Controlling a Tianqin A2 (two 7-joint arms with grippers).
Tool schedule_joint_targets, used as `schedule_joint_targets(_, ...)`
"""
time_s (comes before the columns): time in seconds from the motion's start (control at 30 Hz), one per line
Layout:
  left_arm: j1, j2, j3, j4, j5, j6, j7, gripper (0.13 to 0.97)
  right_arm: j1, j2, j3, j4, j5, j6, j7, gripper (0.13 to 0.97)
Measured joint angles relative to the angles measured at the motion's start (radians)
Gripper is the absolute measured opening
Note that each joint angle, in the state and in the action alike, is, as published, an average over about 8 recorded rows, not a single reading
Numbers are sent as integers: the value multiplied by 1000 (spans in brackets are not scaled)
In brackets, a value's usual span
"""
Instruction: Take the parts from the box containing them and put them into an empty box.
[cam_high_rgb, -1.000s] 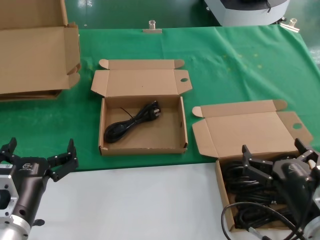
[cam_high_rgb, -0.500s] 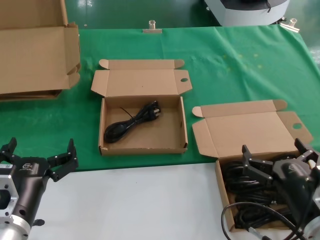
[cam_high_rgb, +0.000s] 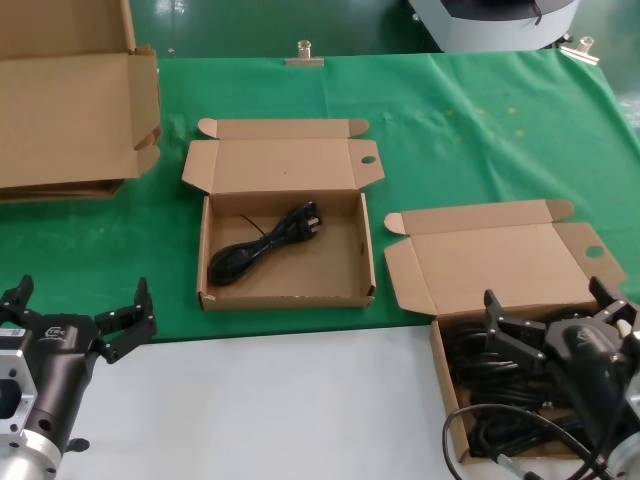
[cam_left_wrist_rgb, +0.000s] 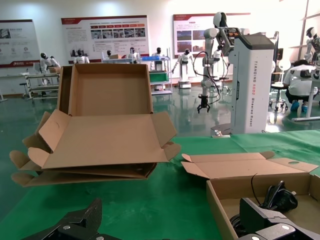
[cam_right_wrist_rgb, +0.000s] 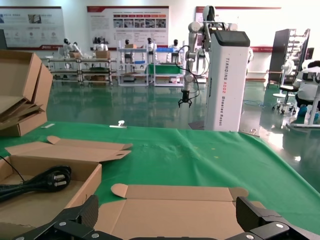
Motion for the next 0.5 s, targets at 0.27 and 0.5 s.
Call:
schedule_joint_targets(0.27, 0, 0, 0, 0, 0, 0, 0, 966, 0, 0, 0, 0, 0, 0, 0, 966)
schedule_joint_targets(0.5, 0, 0, 0, 0, 0, 0, 0, 966, 0, 0, 0, 0, 0, 0, 0, 966)
